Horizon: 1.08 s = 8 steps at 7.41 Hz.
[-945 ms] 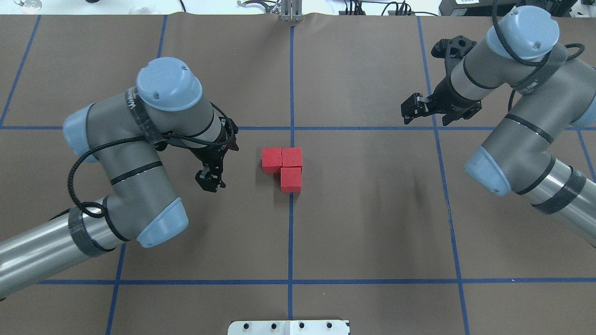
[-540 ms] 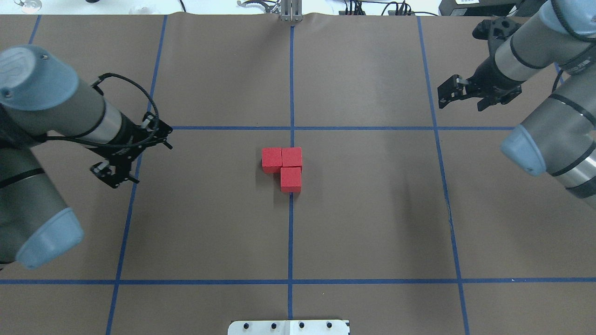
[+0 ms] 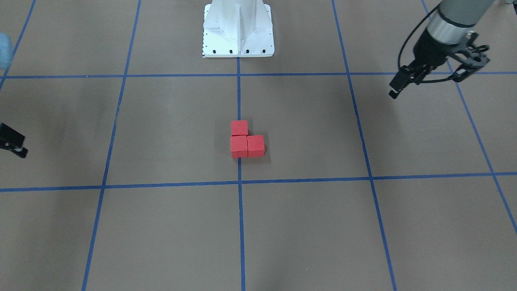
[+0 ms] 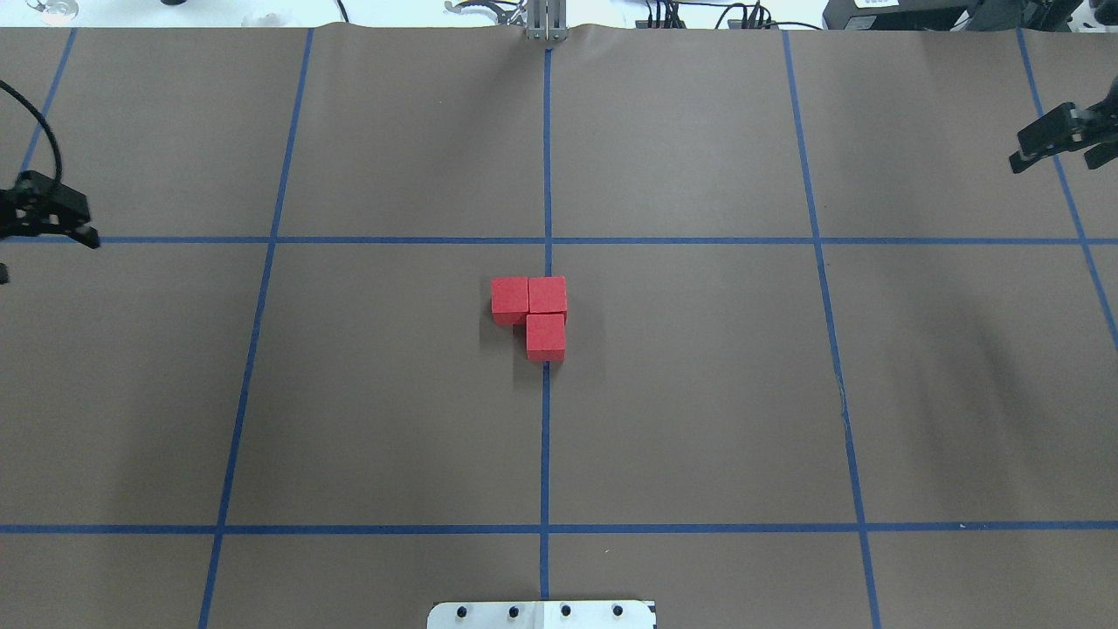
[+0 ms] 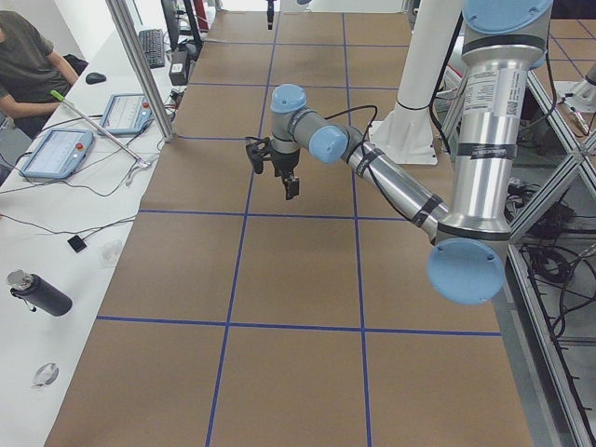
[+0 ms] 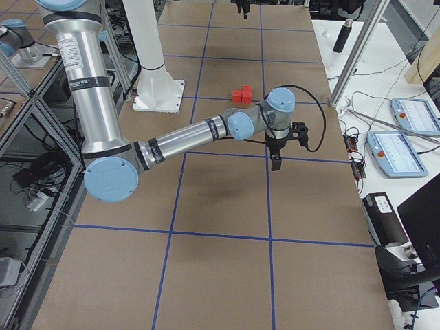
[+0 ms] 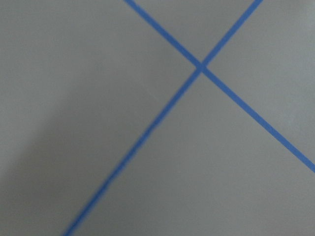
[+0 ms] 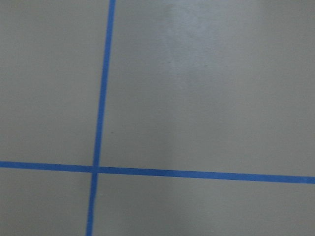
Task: Form red blocks into L shape at center
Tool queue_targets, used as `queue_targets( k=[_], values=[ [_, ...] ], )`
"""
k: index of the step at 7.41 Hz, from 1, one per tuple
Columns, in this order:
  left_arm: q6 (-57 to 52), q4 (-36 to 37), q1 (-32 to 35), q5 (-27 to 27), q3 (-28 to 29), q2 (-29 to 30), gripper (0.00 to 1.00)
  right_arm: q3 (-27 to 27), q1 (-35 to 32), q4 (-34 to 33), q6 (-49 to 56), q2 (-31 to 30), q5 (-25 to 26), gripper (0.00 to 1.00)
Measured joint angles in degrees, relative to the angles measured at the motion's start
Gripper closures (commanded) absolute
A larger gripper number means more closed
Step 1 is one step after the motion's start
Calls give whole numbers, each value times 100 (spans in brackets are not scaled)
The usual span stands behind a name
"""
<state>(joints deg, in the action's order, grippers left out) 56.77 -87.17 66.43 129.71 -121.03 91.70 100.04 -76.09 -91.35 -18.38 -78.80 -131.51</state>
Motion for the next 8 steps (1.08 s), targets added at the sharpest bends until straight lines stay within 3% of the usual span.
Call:
queue_targets(
  k=[2, 4, 8],
  values=[
    [-2561, 26, 1155, 523, 746, -108, 0, -1, -372, -518, 939, -65, -39, 0],
    [-4144, 23, 1750, 613, 1303, -108, 0, 2, -435, -579, 1107, -158, -42, 0],
    [-4635, 37, 1923, 627, 1342, -147, 0, 25, -442, -569, 1115, -282, -8, 0]
  ],
)
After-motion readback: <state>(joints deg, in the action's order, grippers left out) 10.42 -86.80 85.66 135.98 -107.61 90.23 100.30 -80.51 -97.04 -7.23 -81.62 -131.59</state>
